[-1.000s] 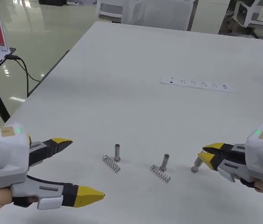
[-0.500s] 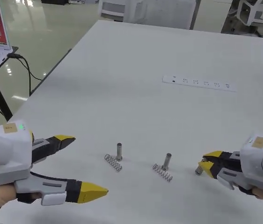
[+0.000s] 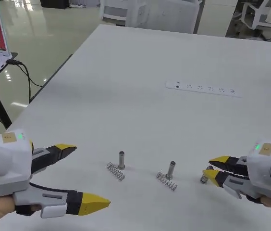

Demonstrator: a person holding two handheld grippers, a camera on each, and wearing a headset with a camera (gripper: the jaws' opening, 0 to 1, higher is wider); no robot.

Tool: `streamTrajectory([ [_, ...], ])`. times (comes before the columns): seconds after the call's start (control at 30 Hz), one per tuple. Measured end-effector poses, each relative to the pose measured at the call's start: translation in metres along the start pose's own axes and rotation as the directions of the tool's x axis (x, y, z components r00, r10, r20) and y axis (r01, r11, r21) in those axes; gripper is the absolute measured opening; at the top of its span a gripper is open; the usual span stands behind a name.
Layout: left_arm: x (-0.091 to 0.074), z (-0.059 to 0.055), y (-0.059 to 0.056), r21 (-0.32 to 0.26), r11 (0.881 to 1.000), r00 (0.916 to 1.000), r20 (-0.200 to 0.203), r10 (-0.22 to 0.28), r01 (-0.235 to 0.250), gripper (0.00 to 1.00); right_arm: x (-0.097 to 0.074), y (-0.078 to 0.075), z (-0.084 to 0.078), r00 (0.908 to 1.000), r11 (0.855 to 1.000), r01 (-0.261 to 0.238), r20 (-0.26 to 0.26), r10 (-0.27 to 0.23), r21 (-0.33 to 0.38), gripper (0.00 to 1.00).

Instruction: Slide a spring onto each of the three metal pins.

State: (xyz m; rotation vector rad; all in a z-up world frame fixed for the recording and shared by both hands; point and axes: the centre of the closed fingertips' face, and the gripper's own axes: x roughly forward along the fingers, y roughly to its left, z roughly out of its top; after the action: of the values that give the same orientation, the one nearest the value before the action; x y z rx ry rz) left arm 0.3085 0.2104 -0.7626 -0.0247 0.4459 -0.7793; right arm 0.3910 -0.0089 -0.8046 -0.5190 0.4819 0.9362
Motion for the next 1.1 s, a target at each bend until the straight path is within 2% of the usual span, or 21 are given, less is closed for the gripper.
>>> streamTrajectory([
  [0.23,-0.001,0.002,0.0,0.002,1.0,1.0,0.002,0.003,-0.003,0.97,-0.012,0.005,0.014,0.9992,1.0,0.003,0.039,-0.004,0.019,0.13],
  [0.57,-0.002,0.002,-0.003,0.003,1.0,1.0,-0.004,0.0,0.0,0.97,-0.025,0.024,0.026,0.9957,0.999,-0.018,0.092,0.014,0.043,0.12],
  [1.1,-0.003,-0.002,-0.004,-0.001,1.0,0.9999,-0.012,0.003,-0.003,0.96,-0.024,0.047,0.014,0.9959,0.995,-0.058,0.073,0.052,0.076,0.12],
])
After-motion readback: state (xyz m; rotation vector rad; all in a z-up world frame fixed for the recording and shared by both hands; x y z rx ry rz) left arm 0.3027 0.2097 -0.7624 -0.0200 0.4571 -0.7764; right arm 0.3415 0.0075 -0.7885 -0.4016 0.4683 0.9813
